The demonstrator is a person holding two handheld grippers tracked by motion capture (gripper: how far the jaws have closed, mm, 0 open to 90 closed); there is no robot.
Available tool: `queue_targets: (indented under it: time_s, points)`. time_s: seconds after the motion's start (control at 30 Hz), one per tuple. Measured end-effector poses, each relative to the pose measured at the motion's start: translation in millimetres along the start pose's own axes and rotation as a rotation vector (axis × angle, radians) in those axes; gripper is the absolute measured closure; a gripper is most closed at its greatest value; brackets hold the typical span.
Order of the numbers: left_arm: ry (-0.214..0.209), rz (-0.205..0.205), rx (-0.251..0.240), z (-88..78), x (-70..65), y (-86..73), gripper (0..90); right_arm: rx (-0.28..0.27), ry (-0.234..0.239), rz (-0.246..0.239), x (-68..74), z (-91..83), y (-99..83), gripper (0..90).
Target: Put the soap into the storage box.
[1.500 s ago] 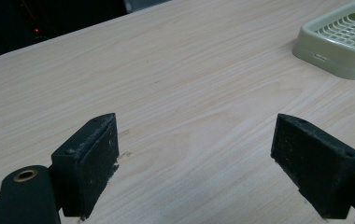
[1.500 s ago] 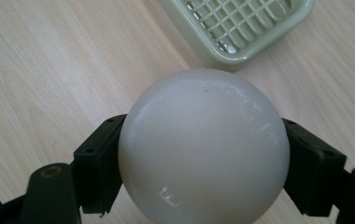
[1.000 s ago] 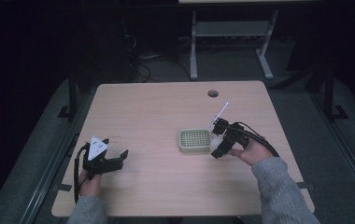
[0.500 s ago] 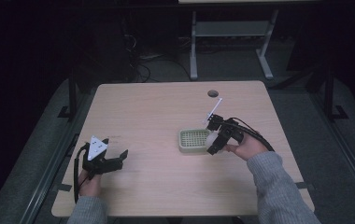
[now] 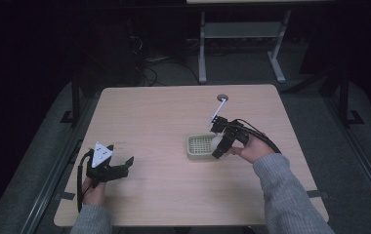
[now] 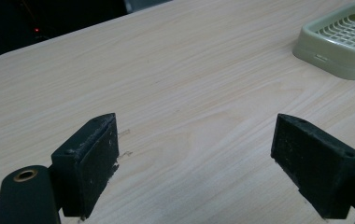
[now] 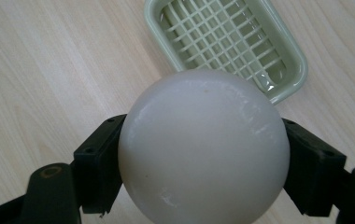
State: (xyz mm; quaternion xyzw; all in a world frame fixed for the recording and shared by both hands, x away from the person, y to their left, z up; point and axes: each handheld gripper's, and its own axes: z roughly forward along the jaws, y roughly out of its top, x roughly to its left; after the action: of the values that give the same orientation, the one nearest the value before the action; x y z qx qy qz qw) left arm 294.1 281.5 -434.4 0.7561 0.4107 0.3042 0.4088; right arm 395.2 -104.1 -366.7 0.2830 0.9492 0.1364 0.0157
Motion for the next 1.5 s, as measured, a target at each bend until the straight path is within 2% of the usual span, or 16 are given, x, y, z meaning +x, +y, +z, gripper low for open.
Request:
queue_targets:
  time_s: [0.4, 0.93, 1.07, 1.5]
  points:
    - [-0.002, -0.002, -0.002, -0.3, 0.0, 0.3, 14.8, 0.005, -0.001, -0.009, -1.5, -0.3, 14.9, 23.4]
    - [-0.002, -0.007, -0.011, -0.2, 0.2, 0.2, 14.9, 0.018, 0.005, -0.022, -6.0, 8.9, 36.6, 23.4]
    - [-0.002, -0.006, -0.01, -0.3, 0.6, 0.3, 14.9, 0.023, 0.007, -0.012, -6.1, 9.7, 42.0, 23.4]
    - [-0.004, -0.006, -0.013, -0.2, 0.4, 0.4, 14.8, 0.038, 0.007, -0.008, -11.8, 22.0, 49.5, 23.4]
